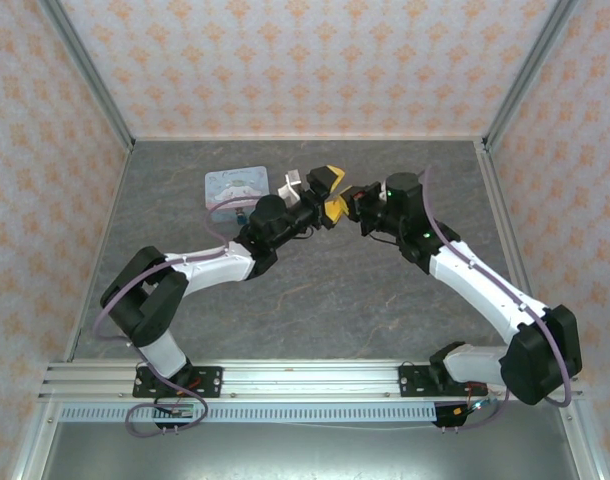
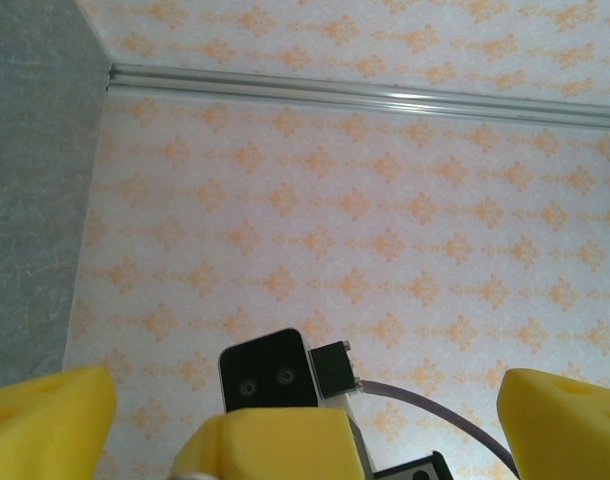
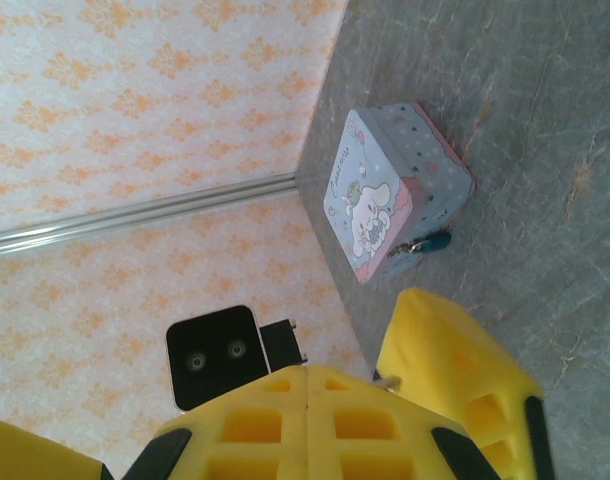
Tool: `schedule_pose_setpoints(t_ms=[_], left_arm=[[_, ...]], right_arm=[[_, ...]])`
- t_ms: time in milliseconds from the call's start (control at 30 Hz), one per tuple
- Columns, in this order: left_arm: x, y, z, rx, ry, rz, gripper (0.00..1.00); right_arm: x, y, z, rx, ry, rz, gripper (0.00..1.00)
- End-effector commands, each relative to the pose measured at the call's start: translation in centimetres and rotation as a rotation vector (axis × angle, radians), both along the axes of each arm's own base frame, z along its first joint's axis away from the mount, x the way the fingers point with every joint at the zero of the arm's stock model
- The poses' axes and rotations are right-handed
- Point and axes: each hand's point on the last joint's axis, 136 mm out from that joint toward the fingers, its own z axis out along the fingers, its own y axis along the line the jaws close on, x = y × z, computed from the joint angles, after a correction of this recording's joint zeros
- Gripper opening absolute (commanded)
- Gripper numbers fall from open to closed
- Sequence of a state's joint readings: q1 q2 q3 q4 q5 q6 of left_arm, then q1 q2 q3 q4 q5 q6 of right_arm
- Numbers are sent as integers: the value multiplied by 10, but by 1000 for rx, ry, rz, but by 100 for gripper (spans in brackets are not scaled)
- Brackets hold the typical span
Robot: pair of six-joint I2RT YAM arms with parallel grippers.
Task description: Unlock a padlock with a key
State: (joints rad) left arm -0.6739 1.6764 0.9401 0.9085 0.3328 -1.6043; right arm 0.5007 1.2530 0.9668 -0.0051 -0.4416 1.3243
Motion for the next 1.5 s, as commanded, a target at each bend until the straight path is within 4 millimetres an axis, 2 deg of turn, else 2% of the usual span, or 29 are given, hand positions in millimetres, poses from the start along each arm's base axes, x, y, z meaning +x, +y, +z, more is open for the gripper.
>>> schedule_pose_setpoints(t_ms=[0,533,1000,1167,1467], left_arm=[[0,-2,24,-58,-50,4,98],[-3,4,23,-13,-49,24,93],[-3,5,13,21,-22,27,88],[-3,5,8,28,-11,29,83],[-3,5,4,47,2,28,64]], right_arm=[[6,6,30,45,-72,-13,0],[2,-8,0,-54,-13,-59,0],[-1,-22,-9,-128,4,-101,0],[-1,-24,-11,-138,9,-106,0],[-1,-23,-11,-135,9,-105,0]])
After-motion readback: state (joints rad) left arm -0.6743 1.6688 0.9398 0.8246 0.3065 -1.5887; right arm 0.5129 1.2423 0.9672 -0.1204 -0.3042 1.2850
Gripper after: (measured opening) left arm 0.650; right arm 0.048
